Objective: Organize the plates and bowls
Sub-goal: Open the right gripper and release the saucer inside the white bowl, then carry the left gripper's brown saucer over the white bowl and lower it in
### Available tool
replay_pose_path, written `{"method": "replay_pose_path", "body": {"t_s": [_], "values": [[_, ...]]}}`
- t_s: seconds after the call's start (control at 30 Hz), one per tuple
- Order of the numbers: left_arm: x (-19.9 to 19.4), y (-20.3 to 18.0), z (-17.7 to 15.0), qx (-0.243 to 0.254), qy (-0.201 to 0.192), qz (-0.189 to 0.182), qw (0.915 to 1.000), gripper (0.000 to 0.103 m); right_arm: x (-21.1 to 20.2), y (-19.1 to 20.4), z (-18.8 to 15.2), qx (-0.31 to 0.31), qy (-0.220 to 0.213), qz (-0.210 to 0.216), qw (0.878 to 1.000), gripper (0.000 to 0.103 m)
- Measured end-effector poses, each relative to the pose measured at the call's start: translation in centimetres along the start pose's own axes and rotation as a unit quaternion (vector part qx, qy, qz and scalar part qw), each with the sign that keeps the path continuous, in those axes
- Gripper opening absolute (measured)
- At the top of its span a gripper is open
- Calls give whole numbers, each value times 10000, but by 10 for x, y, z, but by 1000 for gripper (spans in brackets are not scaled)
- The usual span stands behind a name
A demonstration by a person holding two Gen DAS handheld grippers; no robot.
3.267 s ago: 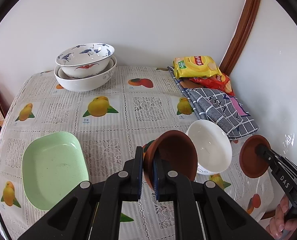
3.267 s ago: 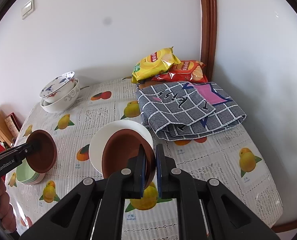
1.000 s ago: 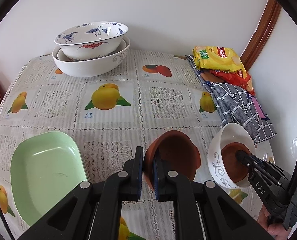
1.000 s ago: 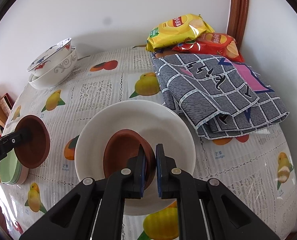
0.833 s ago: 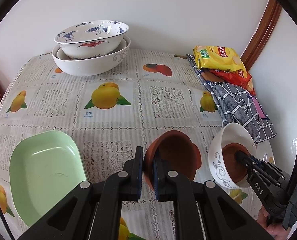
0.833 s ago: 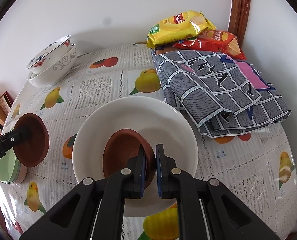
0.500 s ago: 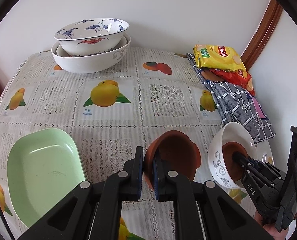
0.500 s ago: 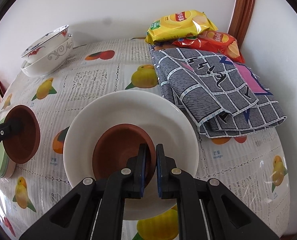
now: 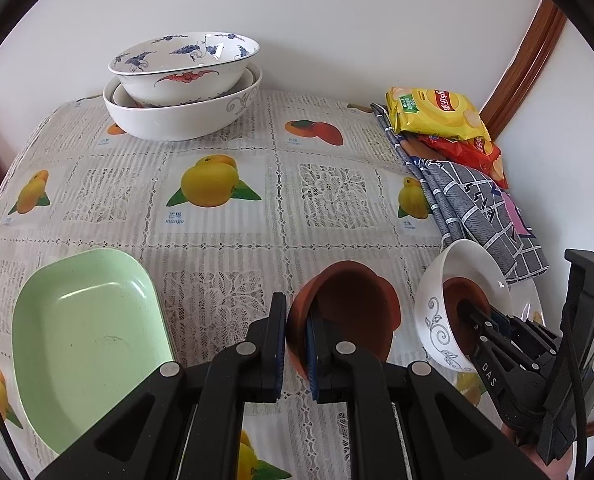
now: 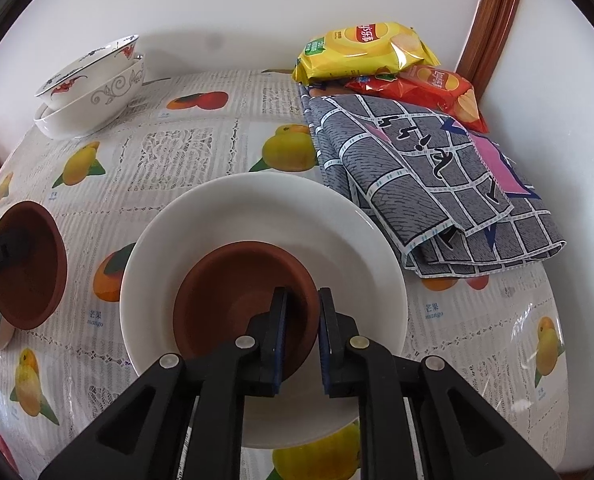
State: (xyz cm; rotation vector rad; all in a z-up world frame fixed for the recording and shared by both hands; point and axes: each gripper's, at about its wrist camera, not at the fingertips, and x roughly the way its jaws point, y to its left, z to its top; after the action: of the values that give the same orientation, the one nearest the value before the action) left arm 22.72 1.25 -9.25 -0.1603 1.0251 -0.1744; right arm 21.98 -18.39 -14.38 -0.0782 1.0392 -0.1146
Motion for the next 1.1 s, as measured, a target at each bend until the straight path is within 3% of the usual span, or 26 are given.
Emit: {"method": "replay_pose_path", "body": {"t_s": [0.23, 0.57, 1.1], "values": [[-1, 1, -1, 13, 9, 5, 10000, 9, -4, -1, 1, 66, -147, 23, 9999, 34], [-12, -3, -1, 36, -91, 31, 9999, 9, -16, -6, -4, 57, -242, 110, 9996, 40], [-54, -40, -14, 352, -464, 47, 9983, 9, -74, -38, -25, 282, -656, 152, 9973, 44]]}}
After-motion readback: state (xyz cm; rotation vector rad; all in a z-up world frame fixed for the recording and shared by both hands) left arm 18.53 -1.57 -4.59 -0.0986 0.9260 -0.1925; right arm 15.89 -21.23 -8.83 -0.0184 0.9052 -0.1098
